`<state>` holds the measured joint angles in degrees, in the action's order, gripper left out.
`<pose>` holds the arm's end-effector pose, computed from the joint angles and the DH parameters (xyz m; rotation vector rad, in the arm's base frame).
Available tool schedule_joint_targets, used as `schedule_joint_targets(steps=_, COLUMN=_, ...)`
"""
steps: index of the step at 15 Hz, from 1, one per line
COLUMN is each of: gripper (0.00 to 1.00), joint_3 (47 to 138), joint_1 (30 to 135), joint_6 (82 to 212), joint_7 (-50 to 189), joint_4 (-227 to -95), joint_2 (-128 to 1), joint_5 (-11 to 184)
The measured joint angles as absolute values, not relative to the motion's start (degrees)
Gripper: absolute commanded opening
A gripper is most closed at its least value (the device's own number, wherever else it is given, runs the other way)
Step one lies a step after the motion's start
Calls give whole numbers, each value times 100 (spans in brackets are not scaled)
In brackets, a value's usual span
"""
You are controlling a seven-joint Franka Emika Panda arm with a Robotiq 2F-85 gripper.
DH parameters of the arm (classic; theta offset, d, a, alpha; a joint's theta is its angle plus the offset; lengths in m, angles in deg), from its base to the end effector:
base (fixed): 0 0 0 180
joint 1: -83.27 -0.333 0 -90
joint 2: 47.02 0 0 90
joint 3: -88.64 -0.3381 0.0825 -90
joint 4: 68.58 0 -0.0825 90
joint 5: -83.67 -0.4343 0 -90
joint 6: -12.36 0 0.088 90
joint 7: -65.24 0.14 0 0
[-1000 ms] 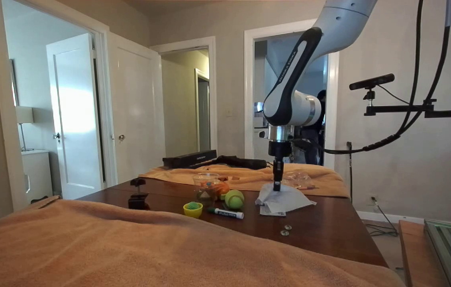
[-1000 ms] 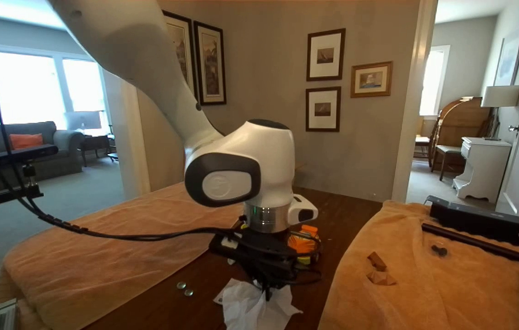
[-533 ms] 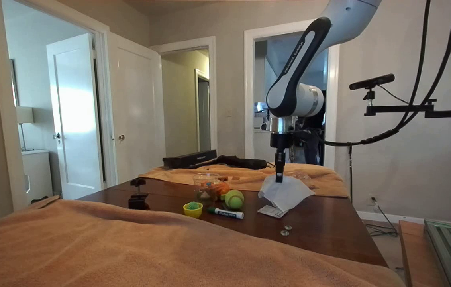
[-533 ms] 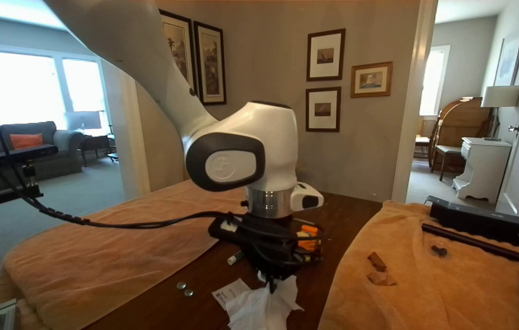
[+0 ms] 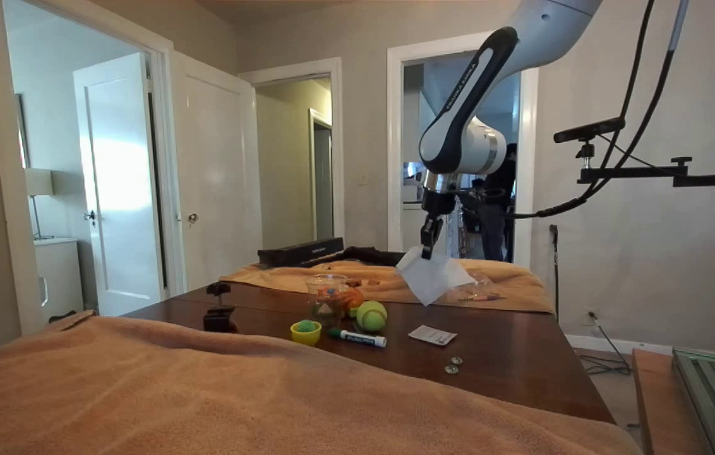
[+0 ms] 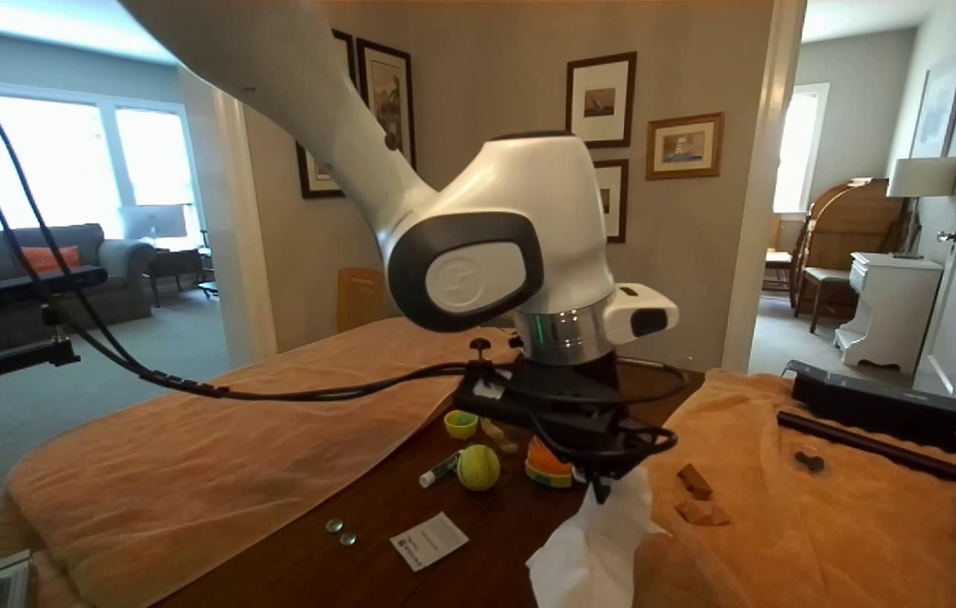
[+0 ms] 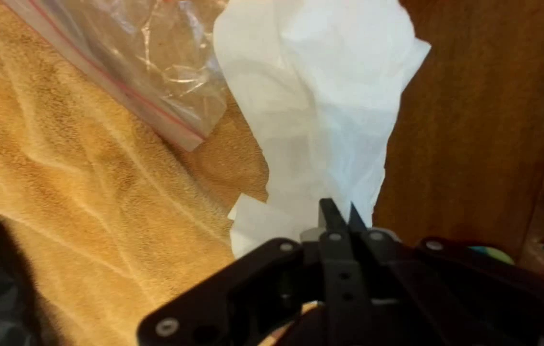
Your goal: Use the paper towel to wipe the tennis ball
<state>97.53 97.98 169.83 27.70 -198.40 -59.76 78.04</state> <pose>0.5537 -0.2459 0.2389 2.9902 0.2484 0.3551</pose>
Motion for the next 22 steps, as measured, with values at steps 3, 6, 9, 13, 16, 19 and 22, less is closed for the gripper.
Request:
schedule_joint_targets(steps=3, gripper=0, joint_3=9727, joint_1=10043, joint_6=16976, joint_7=2936, joint_4=-19362, joint_2=-6291, joint_5=7682)
schedule_joint_targets(steps=6, gripper=0, joint_3=9306, joint_1=10512, joint_6=16794, joint_7=2703, joint_4=-18791, joint_2=-6755, joint_5=7023)
schedule_joint_targets(steps=9, gripper=0, joint_3=8858, joint_1=10945, joint_6=16466, joint_7=2328, joint_4=-18215, joint_2=-7226, joint_5=6575)
schedule_joint_targets(steps=13, gripper=0, joint_3=8776, joint_1=11090, joint_6=16080, joint_7=2307, joint_4=-17586, joint_2=-7831, joint_5=6569)
schedule_joint_targets(steps=16, gripper=26, joint_3=8815, joint_1=11098, joint_6=15879, joint_7=2307, joint_4=-17235, joint_2=-8217, joint_5=6587)
schedule_joint_targets(steps=19, gripper=40, joint_3=8870, joint_1=11081, joint_6=15797, joint_7=2313, joint_4=-16999, joint_2=-8497, joint_5=6651)
schedule_joint_targets(steps=22, gripper=62, joint_3=8873, joint_1=11061, joint_6=15823, joint_7=2313, joint_4=-16962, joint_2=-8509, joint_5=6705)
